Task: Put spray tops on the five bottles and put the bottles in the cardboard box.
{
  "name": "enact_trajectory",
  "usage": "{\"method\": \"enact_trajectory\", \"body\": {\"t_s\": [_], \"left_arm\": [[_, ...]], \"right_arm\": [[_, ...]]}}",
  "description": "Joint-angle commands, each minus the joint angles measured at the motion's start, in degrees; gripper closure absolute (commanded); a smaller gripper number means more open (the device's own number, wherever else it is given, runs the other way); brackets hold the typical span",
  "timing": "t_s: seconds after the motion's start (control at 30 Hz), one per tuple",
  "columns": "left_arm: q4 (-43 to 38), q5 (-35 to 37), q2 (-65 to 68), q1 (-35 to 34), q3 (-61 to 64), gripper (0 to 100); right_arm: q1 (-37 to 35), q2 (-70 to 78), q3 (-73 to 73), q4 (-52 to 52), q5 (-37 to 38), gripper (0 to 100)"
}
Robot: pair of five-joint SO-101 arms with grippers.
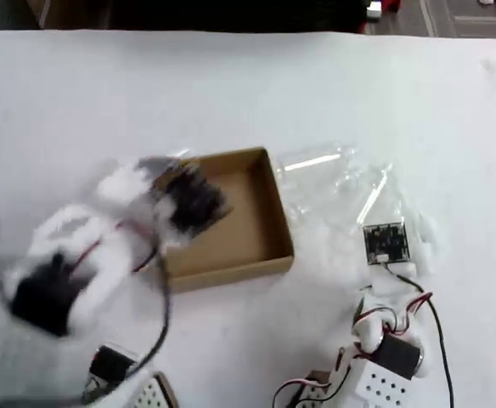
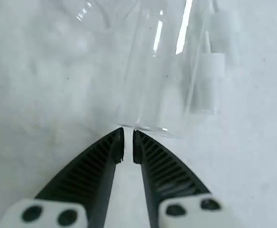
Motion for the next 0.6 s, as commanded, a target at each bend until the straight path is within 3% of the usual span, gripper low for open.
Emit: {"method": "enact_trajectory", "body": {"t_s": [0.0, 0.23, 0.57], "left_arm": [[11.78, -0.44, 22.55, 9.01, -26.02, 97], [16.62, -0.97, 50.86, 16.40, -53.98, 97], [22.42, -0.44, 86.81, 16.84, -90.99, 97]], "right_arm": [[0.40, -0.57, 0.44, -1.19, 0.09, 98.1], [0.40, -0.57, 0.44, -1.19, 0.00, 98.1], [0.40, -0.48, 0.44, -1.01, 0.35, 98.1]]}}
